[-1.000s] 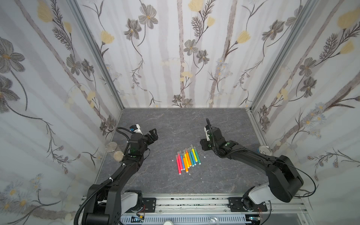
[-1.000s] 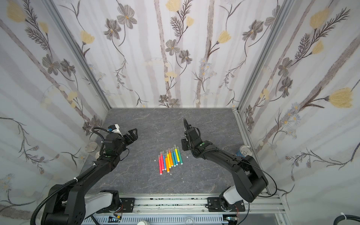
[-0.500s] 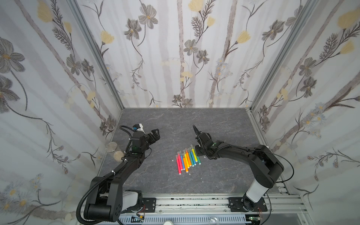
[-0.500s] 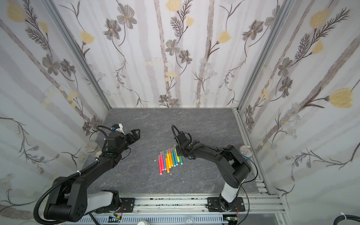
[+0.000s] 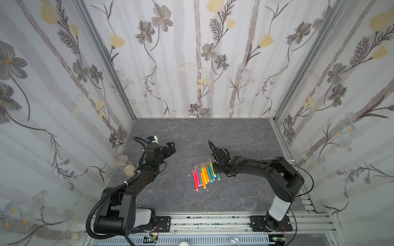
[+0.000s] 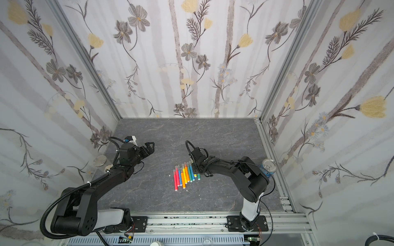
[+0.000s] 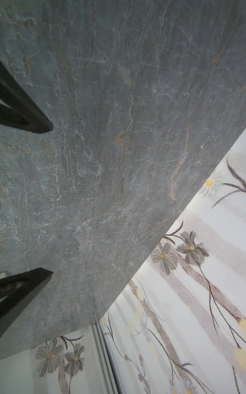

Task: Open the pen caps
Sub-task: 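Grasp the end green highlighter with the right gripper while the left arm advances, then lift the green highlighter toward the left gripper while it approaches the cap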

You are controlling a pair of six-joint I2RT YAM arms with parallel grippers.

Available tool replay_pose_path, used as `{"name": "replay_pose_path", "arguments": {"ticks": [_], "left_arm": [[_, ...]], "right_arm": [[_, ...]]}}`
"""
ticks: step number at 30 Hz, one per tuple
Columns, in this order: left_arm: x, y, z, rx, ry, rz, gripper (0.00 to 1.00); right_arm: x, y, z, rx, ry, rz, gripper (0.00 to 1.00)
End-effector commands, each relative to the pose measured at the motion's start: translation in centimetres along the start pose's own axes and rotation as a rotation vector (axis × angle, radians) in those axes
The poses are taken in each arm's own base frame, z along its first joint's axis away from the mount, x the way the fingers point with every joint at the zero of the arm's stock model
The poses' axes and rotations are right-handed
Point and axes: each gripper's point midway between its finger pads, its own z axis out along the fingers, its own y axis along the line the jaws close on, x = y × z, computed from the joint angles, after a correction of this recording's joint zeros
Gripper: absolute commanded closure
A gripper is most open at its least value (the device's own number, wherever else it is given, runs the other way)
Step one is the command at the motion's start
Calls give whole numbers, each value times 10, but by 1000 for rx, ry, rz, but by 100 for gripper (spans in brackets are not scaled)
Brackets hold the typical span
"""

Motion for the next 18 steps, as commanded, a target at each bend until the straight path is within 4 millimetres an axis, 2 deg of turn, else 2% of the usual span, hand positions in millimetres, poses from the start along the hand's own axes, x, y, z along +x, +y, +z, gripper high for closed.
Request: {"name": "replay_pose_path", "arguments": {"ticks": [1,10,15,18], "left_arm": [[-5,-5,1,10,-10,7,0],[2,-22,7,18,40,58,0],[9,-37,12,28,71,91,0],[15,-53,15,60,107,113,0]], "right_arm": [[22,-4,5,2,64,4,68],[48,-7,-3,-52,82,42,75],[57,-8,-6,-69,86,51,84],[54,-9,-10,-72,66,50,90]]}}
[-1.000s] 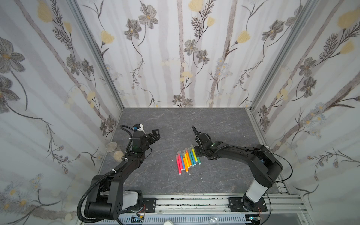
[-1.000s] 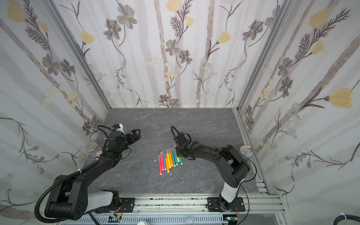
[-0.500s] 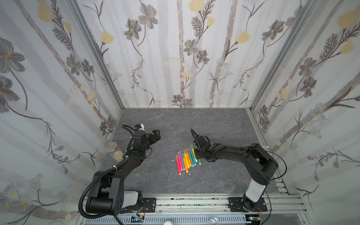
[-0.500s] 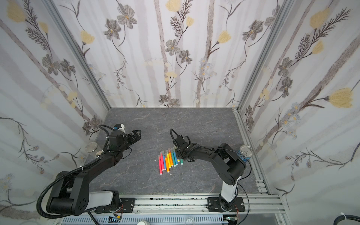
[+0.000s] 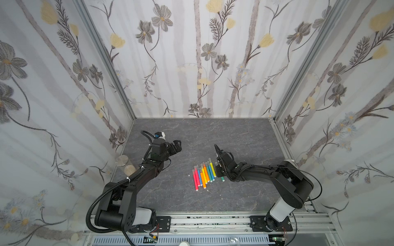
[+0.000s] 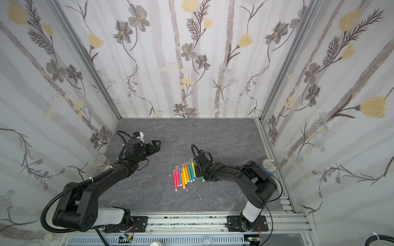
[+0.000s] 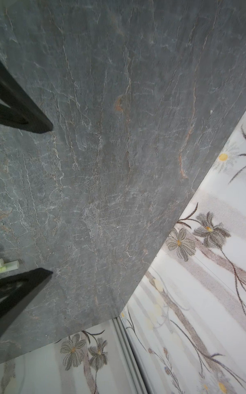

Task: Open the pen caps
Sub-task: 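Lift the green highlighter toward the left gripper while it approaches the cap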

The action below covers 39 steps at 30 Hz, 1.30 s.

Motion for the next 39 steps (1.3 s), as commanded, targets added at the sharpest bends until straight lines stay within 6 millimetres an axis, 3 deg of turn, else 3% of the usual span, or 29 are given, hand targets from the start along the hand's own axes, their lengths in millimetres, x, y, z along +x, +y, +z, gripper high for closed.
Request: {"name": "replay_pose_path", "arguments": {"ticks": [1,4,9,13,19,26,34,39], "left_arm": [[3,-17,4,28,36,36,0],[16,-48,10,114,110,67,0],[51,-100,15,283,257,94,1],[83,-142,11,406,362,106,6],[107,-189,1,528,418,89,12],[130,-218,2,601,494,66,20],[124,-242,-3,676,472,26,29],[132,-249,2,692,500,22,36]], "right_arm": [[29,-5,-6,3,116,3,91],[30,-9,-15,-9,98,-16,93],[-7,2,-54,-101,-46,-46,94],[-22,5,-78,-155,-134,-83,92],[-37,-3,-94,-156,-200,-74,92],[-62,-4,-115,-182,-317,-42,93],[-75,-2,-123,-196,-370,-36,94],[-77,-1,-121,-199,-377,-33,93]]}}
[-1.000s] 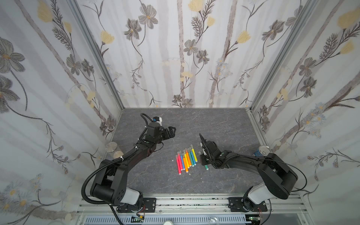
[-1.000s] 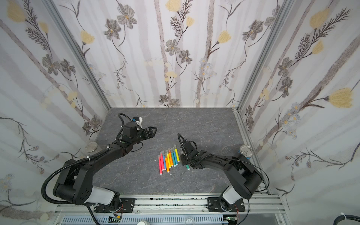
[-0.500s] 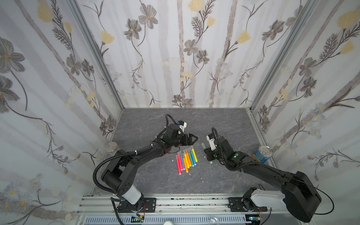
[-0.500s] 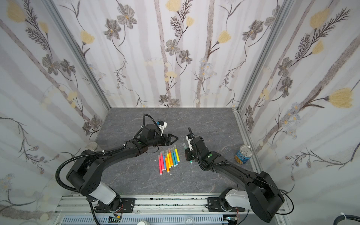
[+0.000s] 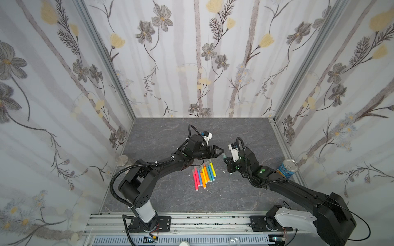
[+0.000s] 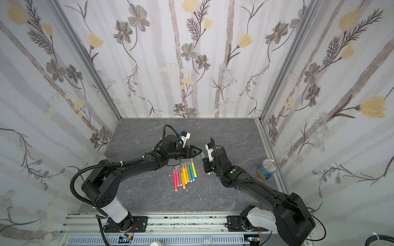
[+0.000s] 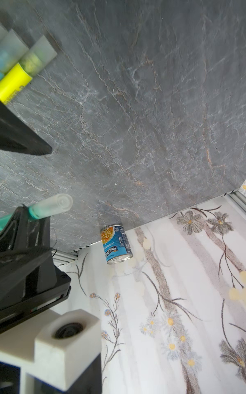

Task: Open the pen caps
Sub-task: 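Lift the green highlighter toward the left gripper while it approaches the cap, then grip the cap with the left gripper and pull the body away with the right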

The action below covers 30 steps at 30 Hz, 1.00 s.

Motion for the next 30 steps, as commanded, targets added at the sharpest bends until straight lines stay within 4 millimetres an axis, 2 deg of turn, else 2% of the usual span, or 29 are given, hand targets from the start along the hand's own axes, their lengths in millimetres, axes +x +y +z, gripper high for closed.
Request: {"name": "replay_pose_path", "arguments": {"ticks": [1,5,6,18,30], "left_arm": [[-5,-11,5,50,-10,-2,37],[-4,-8,10,50,-6,-10,40],[-4,-8,10,50,-6,-11,38],[-7,-10,17,63,2,-17,54],[-7,-9,24,67,19,-20,79]], "right_arm": [[-12,5,1,-23,-50,1,93],[-17,7,0,-30,-66,7,93],[-18,8,0,-34,-70,8,93],[-24,11,5,-49,-86,4,93],[-26,12,6,-54,-92,1,93]]}}
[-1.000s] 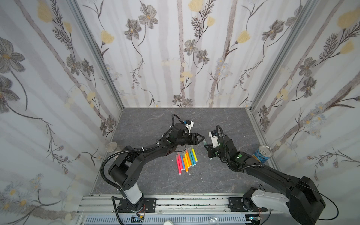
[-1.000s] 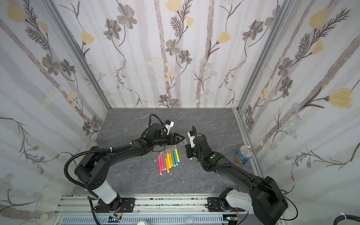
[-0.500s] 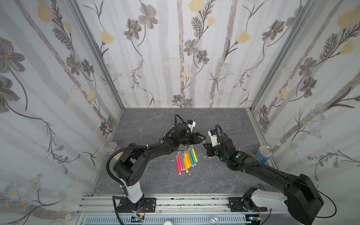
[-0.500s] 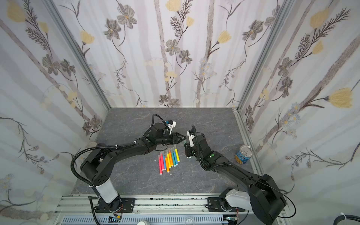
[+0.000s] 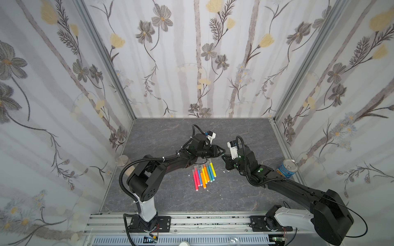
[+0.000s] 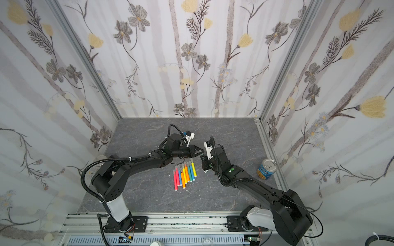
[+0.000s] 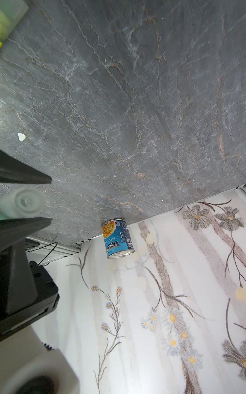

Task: Open the pen caps
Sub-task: 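Grip the cap with the left gripper and pull the body away with the right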

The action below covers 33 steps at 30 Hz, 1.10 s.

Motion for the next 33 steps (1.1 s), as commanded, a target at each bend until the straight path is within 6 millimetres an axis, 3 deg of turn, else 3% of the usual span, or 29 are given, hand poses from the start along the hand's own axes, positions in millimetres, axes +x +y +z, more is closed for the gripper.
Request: {"name": "replay_pose_path", "arguments": {"ticks": [1,7,10,15,17,25,33], "left_arm": [[-9,-9,1,27,-22,16,82],[-9,-7,4,22,-10,25,100],[-7,-4,3,16,-7,23,100],[-6,-1,0,4,-21,17,100],[-9,-2,-2,3,-31,21,100],[-14,0,-5,9,-34,3,100],[-11,-1,-7,27,-33,-13,100]], "right_arm": [[-10,6,0,-24,-32,0,93],[-10,4,-1,-13,-31,-8,92],[-10,3,-1,-9,-32,-9,91],[-1,-1,0,-4,-20,-6,64],[3,-1,-1,-8,-19,0,60],[15,7,-6,-89,-34,-10,57],[19,8,5,-94,-20,-36,58]]}}
